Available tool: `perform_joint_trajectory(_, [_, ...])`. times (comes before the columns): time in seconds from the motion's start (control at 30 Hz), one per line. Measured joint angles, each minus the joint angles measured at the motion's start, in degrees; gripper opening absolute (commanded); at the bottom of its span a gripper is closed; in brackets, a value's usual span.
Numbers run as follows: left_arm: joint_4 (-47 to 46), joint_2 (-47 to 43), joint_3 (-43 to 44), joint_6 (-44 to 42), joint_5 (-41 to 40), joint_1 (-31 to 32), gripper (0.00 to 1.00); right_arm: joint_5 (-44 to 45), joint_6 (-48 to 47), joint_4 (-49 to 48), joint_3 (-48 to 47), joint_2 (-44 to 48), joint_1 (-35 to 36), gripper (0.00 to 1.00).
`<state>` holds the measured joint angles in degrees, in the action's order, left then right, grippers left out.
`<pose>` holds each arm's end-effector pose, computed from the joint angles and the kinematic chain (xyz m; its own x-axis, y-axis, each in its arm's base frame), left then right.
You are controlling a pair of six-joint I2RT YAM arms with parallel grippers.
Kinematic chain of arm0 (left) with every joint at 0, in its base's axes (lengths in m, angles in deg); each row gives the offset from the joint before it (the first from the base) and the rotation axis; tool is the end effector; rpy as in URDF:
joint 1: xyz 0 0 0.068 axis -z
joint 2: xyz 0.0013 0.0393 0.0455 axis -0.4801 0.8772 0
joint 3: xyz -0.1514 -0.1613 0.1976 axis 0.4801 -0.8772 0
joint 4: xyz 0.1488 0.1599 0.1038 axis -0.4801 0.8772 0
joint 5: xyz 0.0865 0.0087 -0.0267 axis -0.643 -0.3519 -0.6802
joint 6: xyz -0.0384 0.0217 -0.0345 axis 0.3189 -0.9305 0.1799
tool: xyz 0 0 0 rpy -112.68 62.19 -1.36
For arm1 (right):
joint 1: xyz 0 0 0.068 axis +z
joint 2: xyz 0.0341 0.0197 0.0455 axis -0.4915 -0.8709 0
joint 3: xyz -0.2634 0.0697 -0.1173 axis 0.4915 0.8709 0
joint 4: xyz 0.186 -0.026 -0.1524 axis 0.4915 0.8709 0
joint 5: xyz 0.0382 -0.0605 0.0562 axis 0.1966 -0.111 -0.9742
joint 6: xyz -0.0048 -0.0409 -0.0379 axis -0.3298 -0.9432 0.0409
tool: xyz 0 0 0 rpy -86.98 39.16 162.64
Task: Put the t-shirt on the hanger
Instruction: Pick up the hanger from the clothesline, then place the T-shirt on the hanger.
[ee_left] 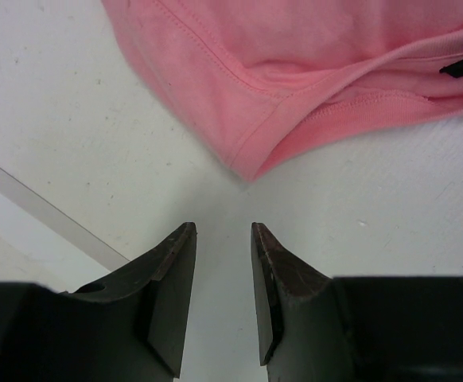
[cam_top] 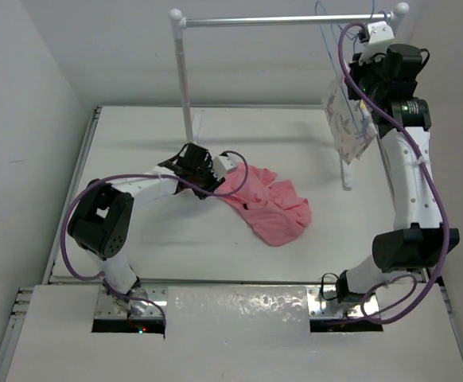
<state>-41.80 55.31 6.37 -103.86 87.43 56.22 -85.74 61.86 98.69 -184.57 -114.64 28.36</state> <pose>0.3002 -0.1652 0.2199 -0.3204 0.7466 -0.5830 0.8520 0.4961 0.1671 0.3347 -0.0022 0.4835 -0.2680 -0.0259 -0.9631 -0.0932 0.9956 -0.0008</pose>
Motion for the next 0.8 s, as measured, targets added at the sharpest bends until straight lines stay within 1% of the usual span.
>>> perform_joint_trajectory(0.1, [0.6,0.1,1.1,-0.9,0.9,0.0,0.33,-0.3,0.1,-1.0,1.3,2.4,0.7,0.0])
perform_joint_trajectory(0.2, [1.5,0.4,2.5,-2.1,2.0,0.0,0.34,-0.4,0.3,-2.0,5.7,5.9,2.9,0.0])
perform_joint_trajectory(0.4, [2.9,4.0,5.7,-6.2,3.7,0.7,0.36,0.0,1.0,-6.7,25.5,17.2,11.9,0.0])
perform_joint_trajectory(0.47, [3.8,5.3,6.2,-8.1,4.0,1.5,0.36,-0.1,2.2,-7.8,30.9,20.4,13.7,0.0])
perform_joint_trajectory(0.6, [5.6,8.4,7.5,-11.1,4.0,3.3,0.36,0.5,4.2,-9.6,37.7,25.0,13.6,0.0])
perform_joint_trajectory(0.8, [5.0,13.2,10.5,-11.1,2.7,3.9,0.36,1.7,5.9,-11.8,44.0,29.2,13.6,0.0])
